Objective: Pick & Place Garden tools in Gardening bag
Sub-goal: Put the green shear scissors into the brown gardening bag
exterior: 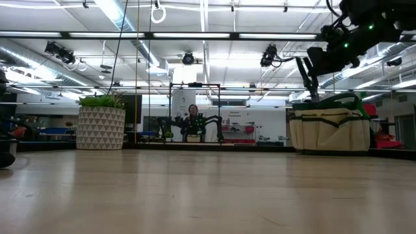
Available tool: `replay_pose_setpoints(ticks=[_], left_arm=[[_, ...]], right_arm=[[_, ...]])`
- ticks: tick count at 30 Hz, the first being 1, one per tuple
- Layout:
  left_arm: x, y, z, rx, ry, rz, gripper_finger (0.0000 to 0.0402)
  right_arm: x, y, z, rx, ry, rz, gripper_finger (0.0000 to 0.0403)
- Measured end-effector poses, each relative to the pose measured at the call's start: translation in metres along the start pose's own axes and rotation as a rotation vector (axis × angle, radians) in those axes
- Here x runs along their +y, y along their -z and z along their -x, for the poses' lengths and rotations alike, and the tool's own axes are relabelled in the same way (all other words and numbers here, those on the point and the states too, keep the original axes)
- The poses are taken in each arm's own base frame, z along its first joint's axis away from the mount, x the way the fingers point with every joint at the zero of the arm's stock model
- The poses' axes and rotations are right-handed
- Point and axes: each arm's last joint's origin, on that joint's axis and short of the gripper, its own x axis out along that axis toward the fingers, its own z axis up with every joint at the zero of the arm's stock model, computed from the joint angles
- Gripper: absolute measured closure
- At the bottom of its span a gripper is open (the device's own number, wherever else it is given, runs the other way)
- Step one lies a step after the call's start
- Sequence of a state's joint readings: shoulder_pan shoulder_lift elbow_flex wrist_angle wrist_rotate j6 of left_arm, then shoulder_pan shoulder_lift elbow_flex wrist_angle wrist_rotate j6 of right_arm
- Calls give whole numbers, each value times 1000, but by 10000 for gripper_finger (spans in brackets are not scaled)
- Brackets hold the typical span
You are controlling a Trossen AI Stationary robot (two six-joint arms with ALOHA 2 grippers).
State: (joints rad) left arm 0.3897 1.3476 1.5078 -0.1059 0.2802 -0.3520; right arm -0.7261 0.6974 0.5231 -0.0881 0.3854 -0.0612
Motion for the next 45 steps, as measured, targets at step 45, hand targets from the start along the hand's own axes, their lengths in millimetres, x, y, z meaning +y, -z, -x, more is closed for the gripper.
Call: replay_pose_setpoints(ticks=[45], left_arm=[[0, 0, 0, 0, 0, 1, 385]], right_arm=[[7, 49, -8, 117, -19, -109, 311]])
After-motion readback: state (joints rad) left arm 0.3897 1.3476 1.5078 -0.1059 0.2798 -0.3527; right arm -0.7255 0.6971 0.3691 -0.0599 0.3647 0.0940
